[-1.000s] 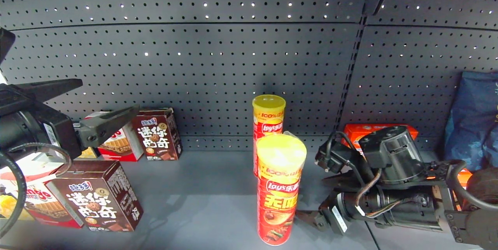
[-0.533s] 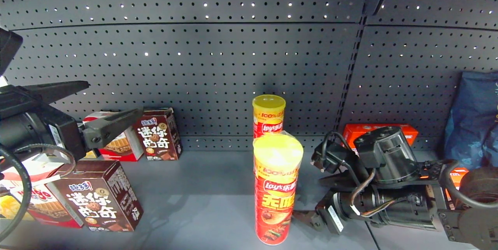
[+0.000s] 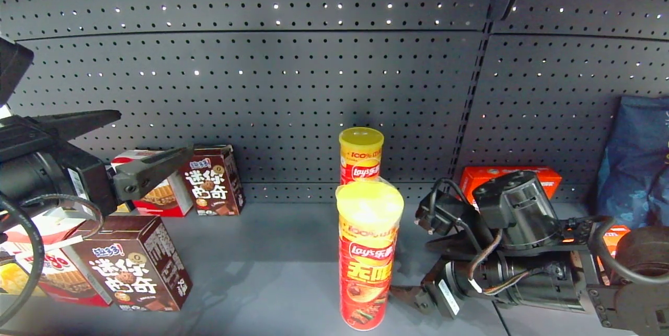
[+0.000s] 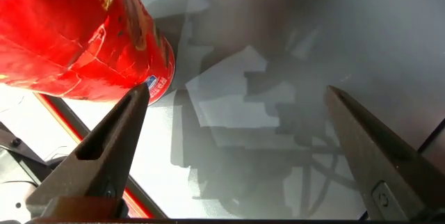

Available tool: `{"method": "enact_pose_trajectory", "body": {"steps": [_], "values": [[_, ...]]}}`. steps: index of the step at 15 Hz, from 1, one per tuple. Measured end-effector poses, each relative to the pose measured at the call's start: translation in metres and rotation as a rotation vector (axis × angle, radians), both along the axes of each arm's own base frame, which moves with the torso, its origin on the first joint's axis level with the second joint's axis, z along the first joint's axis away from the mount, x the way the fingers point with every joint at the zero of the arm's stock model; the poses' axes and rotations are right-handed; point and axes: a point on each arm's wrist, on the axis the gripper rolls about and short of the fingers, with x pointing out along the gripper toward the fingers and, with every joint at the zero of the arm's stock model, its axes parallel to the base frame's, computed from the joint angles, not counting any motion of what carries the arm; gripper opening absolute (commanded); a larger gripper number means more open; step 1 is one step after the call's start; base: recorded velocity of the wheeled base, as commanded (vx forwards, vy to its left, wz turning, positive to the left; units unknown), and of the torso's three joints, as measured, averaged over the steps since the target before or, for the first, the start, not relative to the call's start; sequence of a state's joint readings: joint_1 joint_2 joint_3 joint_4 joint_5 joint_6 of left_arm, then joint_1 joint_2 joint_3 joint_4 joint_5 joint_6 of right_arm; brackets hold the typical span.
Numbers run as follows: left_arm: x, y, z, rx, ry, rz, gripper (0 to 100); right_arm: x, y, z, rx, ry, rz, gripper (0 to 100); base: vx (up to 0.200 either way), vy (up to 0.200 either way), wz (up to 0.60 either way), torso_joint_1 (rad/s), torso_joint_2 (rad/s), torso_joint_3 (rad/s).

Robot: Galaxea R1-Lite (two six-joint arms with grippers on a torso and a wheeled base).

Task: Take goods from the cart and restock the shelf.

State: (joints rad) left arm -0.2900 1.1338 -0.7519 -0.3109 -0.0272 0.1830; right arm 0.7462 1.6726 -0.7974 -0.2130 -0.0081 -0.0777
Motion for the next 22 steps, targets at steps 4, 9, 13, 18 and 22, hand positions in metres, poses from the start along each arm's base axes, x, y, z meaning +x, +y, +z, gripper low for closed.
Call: {"method": "enact_pose_trajectory", "body": {"steps": [4,9,13,18,22], "values": [[0.000,0.000,0.000,0.001,0.001,0.000,100,0.000,0.000,0.000,0.002,0.002,0.004,100,0.000,0.000,0.00,0.000,0.00,0.000],[0.000,0.000,-0.001,0.001,0.003,0.002,100,-0.001,-0.001,0.001,0.004,0.001,-0.001,100,0.000,0.000,0.00,0.000,0.00,0.000],[-0.002,0.001,-0.002,0.000,0.004,0.006,100,0.005,-0.032,0.036,0.102,-0.098,-0.115,100,0.000,0.000,0.00,0.000,0.00,0.000],[-0.042,0.015,-0.014,-0.008,-0.033,0.047,100,-0.035,-0.123,0.092,0.235,-0.340,-0.375,100,0.000,0.000,0.00,0.000,0.00,0.000],[-0.092,0.032,-0.039,-0.004,-0.044,0.134,100,-0.114,-0.178,0.070,0.244,-0.474,-0.600,100,0.000,0.000,0.00,0.000,0.00,0.000]]}}
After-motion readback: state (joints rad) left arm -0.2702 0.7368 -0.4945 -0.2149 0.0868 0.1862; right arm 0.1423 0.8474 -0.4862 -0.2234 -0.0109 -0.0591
